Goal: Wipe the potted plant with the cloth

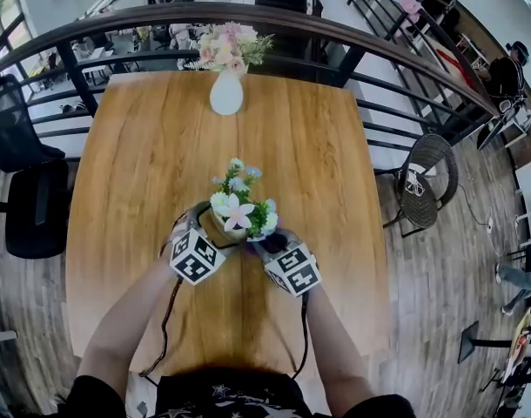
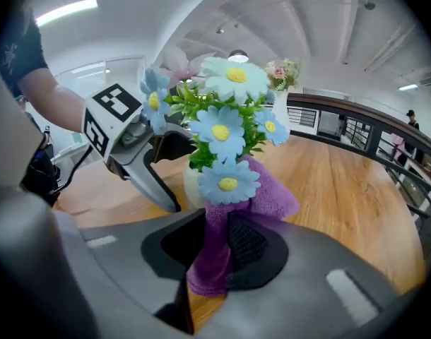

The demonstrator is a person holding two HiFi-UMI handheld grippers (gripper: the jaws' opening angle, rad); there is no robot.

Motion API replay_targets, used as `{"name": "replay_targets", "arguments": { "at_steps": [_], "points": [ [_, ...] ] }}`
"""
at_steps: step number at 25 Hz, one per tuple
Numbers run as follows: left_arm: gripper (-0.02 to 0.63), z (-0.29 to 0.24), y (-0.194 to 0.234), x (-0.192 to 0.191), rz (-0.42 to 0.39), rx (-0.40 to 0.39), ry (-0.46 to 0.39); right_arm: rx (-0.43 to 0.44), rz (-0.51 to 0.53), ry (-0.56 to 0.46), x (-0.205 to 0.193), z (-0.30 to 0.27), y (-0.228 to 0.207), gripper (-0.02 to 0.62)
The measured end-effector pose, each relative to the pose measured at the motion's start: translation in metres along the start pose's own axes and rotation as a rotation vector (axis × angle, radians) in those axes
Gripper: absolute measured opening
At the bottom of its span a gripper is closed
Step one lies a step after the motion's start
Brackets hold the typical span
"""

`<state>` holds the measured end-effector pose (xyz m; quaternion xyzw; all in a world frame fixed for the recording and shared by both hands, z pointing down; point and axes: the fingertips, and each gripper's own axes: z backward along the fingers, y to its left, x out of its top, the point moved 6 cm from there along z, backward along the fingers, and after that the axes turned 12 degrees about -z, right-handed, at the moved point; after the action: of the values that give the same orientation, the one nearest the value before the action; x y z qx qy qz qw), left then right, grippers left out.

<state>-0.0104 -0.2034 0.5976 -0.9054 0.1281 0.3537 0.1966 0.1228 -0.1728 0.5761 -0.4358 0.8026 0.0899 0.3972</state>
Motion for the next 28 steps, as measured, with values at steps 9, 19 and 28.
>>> {"name": "replay_targets", "arguments": {
  "at_steps": [9,19,28],
  "points": [
    [0.546,0.003,-0.016,0.002,-0.019,0.014,0.013,-0.147,-0.105,-0.023,0.005,0.001,-0.013,0.083],
    [0.546,0.004,-0.029,0.004,-0.047,0.004,0.037,-0.246,-0.300,-0.029,-0.012,0.017,0.011,0.083],
    [0.546,0.002,-0.038,-0.002,-0.045,-0.043,0.075,-0.224,-0.371,-0.035,-0.018,0.023,0.025,0.083]
  ]
}}
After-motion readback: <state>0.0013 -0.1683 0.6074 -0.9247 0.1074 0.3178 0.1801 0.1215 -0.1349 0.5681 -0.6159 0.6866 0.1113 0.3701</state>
